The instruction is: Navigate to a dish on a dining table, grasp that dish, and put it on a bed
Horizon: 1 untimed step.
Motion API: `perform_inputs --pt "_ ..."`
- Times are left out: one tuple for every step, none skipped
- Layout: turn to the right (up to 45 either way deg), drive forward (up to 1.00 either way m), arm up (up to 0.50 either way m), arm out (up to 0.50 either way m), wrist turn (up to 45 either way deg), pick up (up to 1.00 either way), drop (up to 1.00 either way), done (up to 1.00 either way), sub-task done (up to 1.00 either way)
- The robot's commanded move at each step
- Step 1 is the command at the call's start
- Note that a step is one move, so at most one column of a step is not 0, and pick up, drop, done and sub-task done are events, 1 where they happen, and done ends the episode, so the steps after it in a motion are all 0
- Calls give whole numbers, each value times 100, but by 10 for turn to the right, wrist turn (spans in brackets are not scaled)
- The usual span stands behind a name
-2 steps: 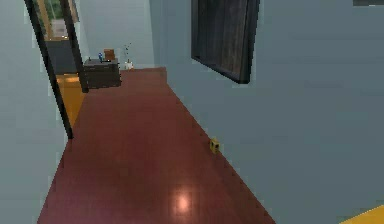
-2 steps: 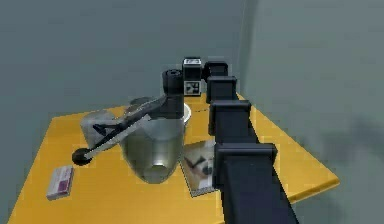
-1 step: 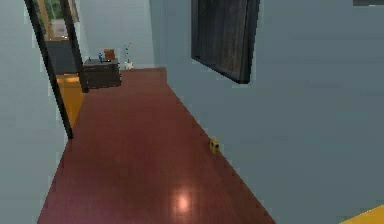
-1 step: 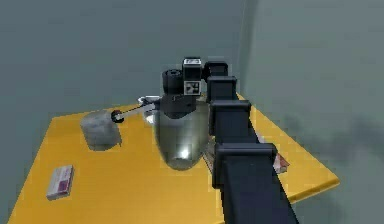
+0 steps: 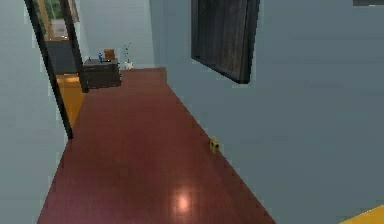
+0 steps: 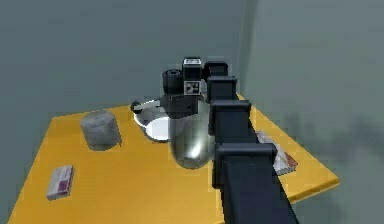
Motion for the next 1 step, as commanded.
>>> perform_inputs --pt "0 0 0 0 30 0 0 0 0"
